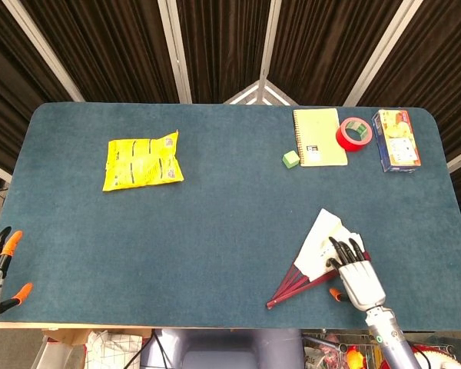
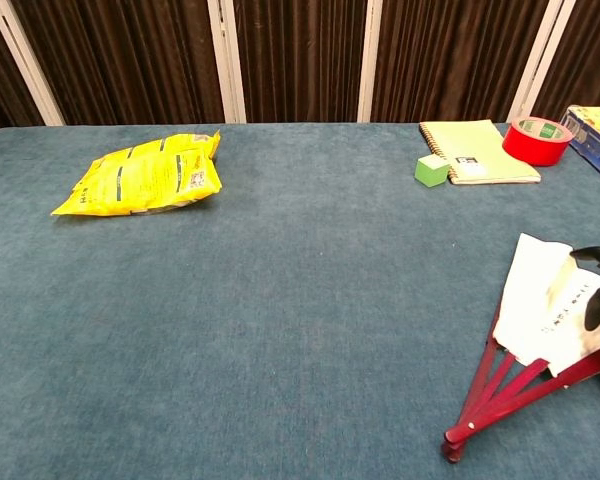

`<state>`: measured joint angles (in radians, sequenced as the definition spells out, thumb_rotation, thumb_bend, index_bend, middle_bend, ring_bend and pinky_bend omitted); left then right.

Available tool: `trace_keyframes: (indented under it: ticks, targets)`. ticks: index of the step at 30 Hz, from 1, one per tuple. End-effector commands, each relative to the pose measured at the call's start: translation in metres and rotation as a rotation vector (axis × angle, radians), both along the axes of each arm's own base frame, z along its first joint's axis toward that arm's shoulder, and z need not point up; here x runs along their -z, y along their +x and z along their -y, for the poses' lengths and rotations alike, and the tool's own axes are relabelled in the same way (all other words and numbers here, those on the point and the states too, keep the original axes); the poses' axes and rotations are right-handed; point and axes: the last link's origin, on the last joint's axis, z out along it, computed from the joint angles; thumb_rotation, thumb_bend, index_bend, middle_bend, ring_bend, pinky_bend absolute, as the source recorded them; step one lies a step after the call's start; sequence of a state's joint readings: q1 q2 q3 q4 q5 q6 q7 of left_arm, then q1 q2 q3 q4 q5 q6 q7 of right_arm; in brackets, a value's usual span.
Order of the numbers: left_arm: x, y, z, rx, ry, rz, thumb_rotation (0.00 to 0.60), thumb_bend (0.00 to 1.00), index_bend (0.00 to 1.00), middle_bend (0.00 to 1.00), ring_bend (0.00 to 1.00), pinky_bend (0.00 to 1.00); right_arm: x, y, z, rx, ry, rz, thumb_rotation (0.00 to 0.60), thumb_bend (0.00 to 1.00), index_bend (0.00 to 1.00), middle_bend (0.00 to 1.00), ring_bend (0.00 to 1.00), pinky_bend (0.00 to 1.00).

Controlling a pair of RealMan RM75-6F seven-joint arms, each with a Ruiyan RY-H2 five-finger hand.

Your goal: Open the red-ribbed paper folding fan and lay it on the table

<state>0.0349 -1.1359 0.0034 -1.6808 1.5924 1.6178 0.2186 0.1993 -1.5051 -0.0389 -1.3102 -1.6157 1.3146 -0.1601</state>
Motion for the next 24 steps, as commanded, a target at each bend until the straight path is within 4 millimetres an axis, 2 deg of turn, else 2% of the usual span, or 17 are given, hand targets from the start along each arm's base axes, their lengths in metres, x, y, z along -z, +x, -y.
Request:
trace_keyframes:
  ticks: [1,12,17,24]
  targets:
    - [0.000,0.000,0.000,-0.002,0.000,-0.001,0.600,0.28,0.07,0.00,0.00,0.00,0.003,0.000,0.001,-0.004,-0.006,0.006,0.600,0.22,0.44,0.05,0.12,0.07]
    - [0.000,-0.001,0.000,-0.006,0.000,0.001,0.600,0.28,0.07,0.00,0.00,0.00,0.015,-0.006,0.002,-0.002,0.013,-0.003,0.600,0.25,0.45,0.06,0.13,0.08]
    - [0.000,-0.001,-0.001,-0.007,0.000,0.001,0.600,0.28,0.07,0.00,0.00,0.00,0.020,-0.005,0.005,-0.008,0.007,0.011,0.600,0.30,0.48,0.07,0.14,0.09]
    - [-0.001,-0.001,-0.001,-0.009,0.005,0.002,0.600,0.28,0.07,0.00,0.00,0.00,0.028,-0.005,0.011,-0.015,0.012,0.019,0.600,0.31,0.49,0.07,0.15,0.09]
